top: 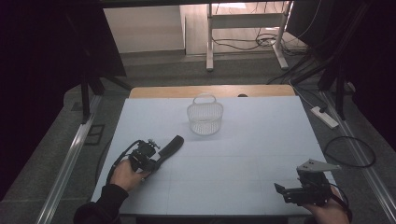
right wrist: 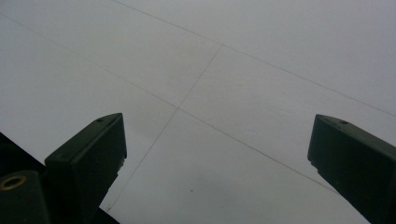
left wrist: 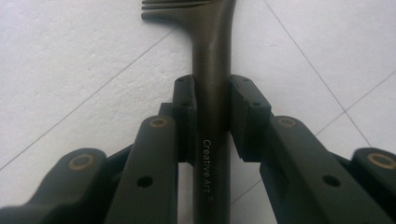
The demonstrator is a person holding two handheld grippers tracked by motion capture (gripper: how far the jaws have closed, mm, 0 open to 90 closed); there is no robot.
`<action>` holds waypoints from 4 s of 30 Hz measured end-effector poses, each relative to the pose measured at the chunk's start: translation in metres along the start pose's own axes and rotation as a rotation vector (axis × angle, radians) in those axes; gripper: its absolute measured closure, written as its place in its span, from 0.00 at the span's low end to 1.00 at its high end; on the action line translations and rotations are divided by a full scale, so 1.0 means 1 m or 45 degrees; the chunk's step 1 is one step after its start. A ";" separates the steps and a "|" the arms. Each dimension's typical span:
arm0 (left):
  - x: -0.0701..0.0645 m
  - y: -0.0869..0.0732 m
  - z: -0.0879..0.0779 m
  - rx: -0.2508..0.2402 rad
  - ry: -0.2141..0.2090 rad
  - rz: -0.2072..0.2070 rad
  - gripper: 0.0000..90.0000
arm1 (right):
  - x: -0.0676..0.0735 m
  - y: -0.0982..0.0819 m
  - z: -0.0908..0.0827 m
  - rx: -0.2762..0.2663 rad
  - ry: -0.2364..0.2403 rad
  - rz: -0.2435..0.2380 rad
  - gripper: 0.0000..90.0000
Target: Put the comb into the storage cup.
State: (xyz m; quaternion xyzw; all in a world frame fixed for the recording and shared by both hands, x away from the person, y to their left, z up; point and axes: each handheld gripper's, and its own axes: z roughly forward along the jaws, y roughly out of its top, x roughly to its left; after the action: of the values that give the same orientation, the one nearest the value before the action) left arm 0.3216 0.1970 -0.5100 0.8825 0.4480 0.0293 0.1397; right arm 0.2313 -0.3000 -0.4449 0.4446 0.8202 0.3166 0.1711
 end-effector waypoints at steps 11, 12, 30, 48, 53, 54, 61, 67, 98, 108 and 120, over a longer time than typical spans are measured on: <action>-0.004 0.000 -0.002 -0.017 0.042 0.050 0.81 | 0.000 0.000 0.000 -0.002 0.001 -0.001 0.06; -0.005 0.000 -0.003 -0.022 0.044 0.051 0.81 | 0.000 0.000 0.000 -0.002 0.001 -0.002 0.06; -0.008 -0.003 -0.022 -0.194 0.020 0.070 0.81 | 0.000 0.000 0.000 -0.001 0.003 -0.001 0.06; -0.021 -0.016 -0.054 -0.448 0.018 0.083 0.81 | 0.000 0.000 0.000 -0.003 -0.002 -0.001 0.06; -0.030 -0.021 -0.065 -0.527 0.018 0.088 0.81 | 0.001 0.000 0.000 -0.004 -0.003 -0.003 0.06; -0.032 -0.022 -0.067 -0.542 0.015 0.090 0.81 | 0.001 0.000 0.000 -0.005 -0.005 -0.003 0.06; -0.044 -0.027 -0.073 -0.591 0.005 0.113 0.81 | 0.001 0.001 0.000 -0.008 -0.005 -0.005 0.06; -0.047 -0.030 -0.076 -0.623 -0.018 0.099 0.81 | 0.001 0.001 -0.001 -0.013 0.001 -0.011 0.06; -0.062 -0.032 -0.078 -0.688 -0.101 0.136 0.81 | 0.003 0.018 -0.008 -0.280 0.161 -0.018 0.00; -0.063 -0.029 -0.077 -0.690 -0.103 0.146 0.81 | 0.004 0.028 -0.007 -0.329 0.234 -0.026 0.00; -0.066 -0.026 -0.074 -0.688 -0.101 0.160 0.81 | 0.009 0.049 -0.001 -0.351 0.299 -0.009 0.00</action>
State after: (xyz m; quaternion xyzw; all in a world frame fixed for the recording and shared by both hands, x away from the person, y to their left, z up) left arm 0.2489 0.1749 -0.4408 0.8397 0.3626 0.1218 0.3855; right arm 0.2566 -0.2727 -0.4111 0.3740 0.7850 0.4752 0.1346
